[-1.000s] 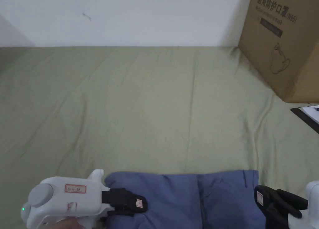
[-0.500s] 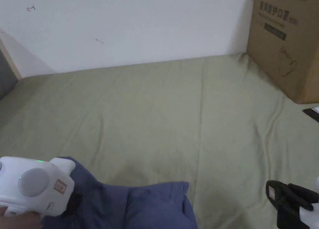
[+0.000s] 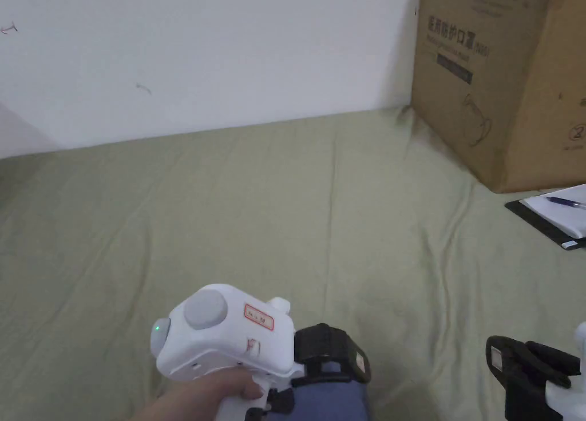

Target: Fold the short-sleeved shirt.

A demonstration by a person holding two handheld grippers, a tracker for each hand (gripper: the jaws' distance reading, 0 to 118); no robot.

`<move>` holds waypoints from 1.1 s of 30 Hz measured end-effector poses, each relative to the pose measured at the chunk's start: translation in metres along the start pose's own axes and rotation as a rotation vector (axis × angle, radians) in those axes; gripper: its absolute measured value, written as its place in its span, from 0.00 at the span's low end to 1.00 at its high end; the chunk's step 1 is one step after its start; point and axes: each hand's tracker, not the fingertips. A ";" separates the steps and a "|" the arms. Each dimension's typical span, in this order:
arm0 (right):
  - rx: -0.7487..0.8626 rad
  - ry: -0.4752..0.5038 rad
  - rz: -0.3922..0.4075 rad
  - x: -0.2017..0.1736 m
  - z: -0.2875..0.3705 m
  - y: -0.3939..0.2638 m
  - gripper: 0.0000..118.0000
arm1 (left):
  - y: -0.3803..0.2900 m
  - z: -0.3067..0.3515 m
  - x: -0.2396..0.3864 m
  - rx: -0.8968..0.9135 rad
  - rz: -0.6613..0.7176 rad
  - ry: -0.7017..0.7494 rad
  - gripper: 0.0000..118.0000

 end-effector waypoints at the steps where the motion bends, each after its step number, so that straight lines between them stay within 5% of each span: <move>1: -0.001 -0.005 0.002 0.001 0.000 0.001 0.00 | 0.000 0.007 0.003 0.023 -0.022 -0.039 0.99; 4: 0.007 -0.004 0.004 0.001 0.001 0.000 0.00 | -0.009 0.041 0.010 0.102 -0.113 -0.028 0.99; 8: 0.008 0.008 -0.009 -0.001 -0.003 -0.003 0.00 | -0.024 0.073 0.011 0.199 -0.241 0.294 0.95; 9: 0.008 0.013 -0.014 -0.002 -0.004 -0.003 0.00 | -0.028 0.073 0.014 0.203 -0.310 0.339 0.82; 10: 0.007 0.018 -0.019 -0.002 -0.005 -0.003 0.00 | -0.032 0.070 0.016 0.218 -0.368 0.361 0.54; 11: 0.007 0.021 -0.022 -0.003 -0.005 -0.004 0.00 | -0.034 0.065 0.017 0.219 -0.394 0.388 0.11; 12: 0.006 0.024 -0.024 -0.003 -0.005 -0.004 0.00 | -0.034 0.055 0.017 0.204 -0.398 0.410 0.02; 17: 0.004 0.019 -0.002 -0.003 -0.001 -0.004 0.00 | -0.028 -0.011 0.014 0.103 -0.268 0.200 0.02; 22: -0.018 -0.005 0.005 0.000 0.000 -0.007 0.00 | -0.036 -0.094 0.013 0.007 -0.386 0.393 0.02; 27: -0.036 -0.006 -0.020 0.000 0.000 -0.006 0.00 | -0.032 -0.047 0.022 0.059 -0.336 0.258 0.02; 33: 0.063 0.025 0.041 -0.015 0.020 0.020 0.00 | -0.081 0.103 0.031 0.583 -0.402 0.231 0.02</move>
